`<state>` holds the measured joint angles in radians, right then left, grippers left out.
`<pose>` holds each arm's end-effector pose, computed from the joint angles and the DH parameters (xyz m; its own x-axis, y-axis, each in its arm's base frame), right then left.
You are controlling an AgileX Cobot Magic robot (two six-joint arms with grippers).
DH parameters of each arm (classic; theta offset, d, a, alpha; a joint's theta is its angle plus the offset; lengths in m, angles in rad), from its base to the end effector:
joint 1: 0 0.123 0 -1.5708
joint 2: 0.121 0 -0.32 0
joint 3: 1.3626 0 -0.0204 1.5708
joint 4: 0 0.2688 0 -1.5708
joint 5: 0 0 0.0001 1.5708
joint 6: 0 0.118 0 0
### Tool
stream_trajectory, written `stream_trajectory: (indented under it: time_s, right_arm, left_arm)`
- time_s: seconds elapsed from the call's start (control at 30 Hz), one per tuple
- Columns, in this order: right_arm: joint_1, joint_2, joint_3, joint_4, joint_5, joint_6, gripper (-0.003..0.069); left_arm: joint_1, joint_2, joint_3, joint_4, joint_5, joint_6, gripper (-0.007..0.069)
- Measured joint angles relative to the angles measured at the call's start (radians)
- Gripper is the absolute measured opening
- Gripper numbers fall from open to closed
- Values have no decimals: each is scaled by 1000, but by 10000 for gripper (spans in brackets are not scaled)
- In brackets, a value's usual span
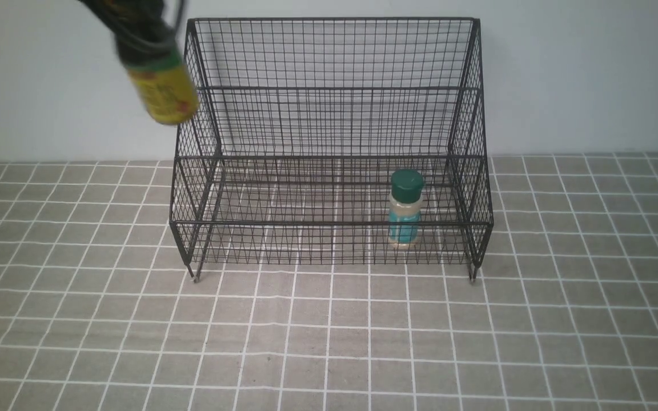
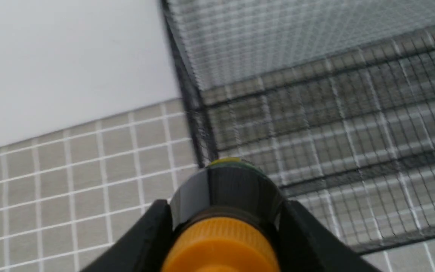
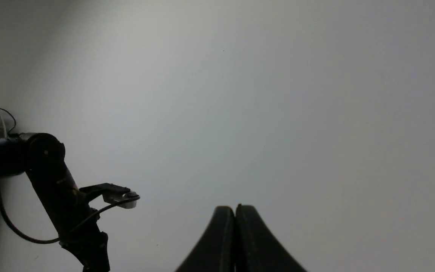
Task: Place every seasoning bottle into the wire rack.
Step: Use the left arm to put the condiment bottle back on the shelf
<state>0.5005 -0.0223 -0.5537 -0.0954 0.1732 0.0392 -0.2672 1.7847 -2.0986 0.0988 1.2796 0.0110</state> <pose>-0.0123 -0.0089 0.3916 0.4385 0.1774 -0.8811 -0.4438 0.8952 -0.0406 0.4078 -0.1001 0.4586 -0.7330 0.2414 -0.6360 0.2337 0.9674 0.0978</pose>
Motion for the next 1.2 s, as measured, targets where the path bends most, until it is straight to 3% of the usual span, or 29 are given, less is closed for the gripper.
stream_trajectory:
  time_s: [0.57, 1.2]
  right_arm:
    - [0, 0, 0, 0, 0, 1, -10]
    - [0, 0, 0, 0, 0, 1, -10]
  left_arm:
    - [-26, 158, 0, 6, -183, -26, 322]
    - [-26, 329, 0, -11, -114, -27, 322]
